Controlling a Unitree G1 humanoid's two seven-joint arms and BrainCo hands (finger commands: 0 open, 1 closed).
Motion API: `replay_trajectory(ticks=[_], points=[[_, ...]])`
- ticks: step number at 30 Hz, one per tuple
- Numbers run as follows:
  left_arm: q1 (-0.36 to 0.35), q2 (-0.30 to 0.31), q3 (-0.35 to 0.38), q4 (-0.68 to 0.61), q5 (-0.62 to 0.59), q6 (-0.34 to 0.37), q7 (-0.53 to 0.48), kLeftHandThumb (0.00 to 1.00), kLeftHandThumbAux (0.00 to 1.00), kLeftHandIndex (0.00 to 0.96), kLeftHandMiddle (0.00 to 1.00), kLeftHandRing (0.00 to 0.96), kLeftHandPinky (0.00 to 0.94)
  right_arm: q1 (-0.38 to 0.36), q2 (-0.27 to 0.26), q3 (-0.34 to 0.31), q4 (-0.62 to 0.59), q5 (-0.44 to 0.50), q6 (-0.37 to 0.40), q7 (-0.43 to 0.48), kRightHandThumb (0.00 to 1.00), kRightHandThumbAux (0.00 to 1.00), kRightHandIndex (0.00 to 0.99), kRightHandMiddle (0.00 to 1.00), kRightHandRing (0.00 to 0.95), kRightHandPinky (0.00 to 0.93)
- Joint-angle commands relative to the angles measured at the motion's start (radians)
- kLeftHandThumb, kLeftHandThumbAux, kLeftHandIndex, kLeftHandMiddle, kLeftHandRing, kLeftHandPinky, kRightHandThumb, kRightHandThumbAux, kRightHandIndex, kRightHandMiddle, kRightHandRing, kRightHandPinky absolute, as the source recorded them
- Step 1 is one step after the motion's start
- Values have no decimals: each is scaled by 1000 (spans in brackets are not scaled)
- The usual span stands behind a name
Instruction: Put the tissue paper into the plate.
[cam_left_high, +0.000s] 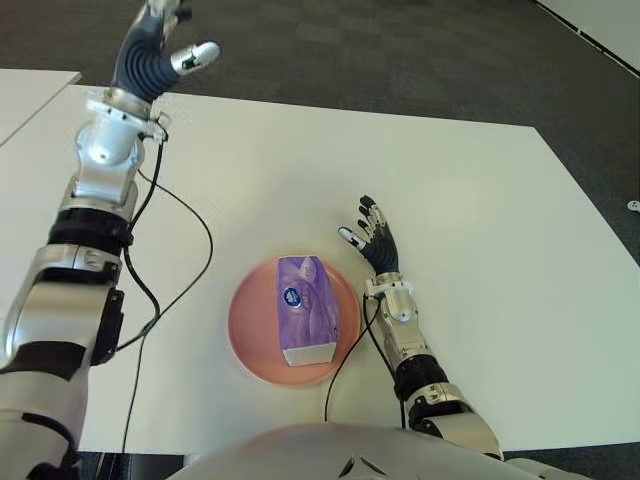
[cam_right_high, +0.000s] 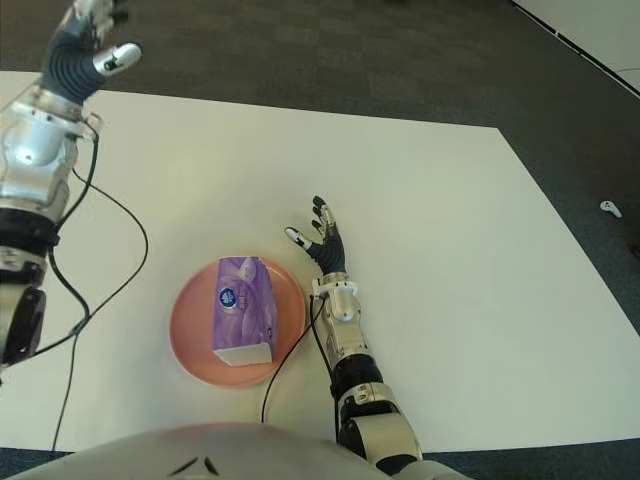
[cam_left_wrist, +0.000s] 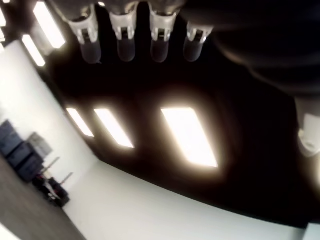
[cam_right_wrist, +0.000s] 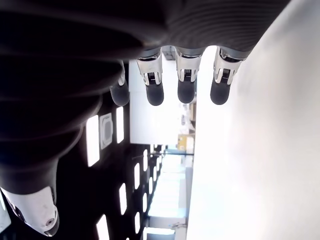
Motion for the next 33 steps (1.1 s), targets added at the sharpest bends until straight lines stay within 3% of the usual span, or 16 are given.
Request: replay_trajectory(ticks=[1, 10, 23, 33], points=[[97, -58, 14, 111, 38, 14, 40, 0, 469, 0, 0, 0, 0, 158, 8, -10, 110, 15, 135, 2, 190, 668, 4, 0, 0, 0], [223, -136, 16, 206, 68, -54, 79, 0, 539, 0, 0, 0, 0, 173, 11, -10, 91, 17, 141, 4, 193, 667, 6, 0, 0, 0], [413, -254, 4, 163, 80, -15, 64, 0, 513, 0, 0, 0, 0, 188, 11, -13, 73, 16, 155, -1, 214, 639, 11, 0, 0, 0], [492, -293, -4, 146, 95, -3, 59, 0, 455, 0, 0, 0, 0, 195, 8, -11, 56, 16, 167, 5, 209, 645, 11, 0, 0, 0]])
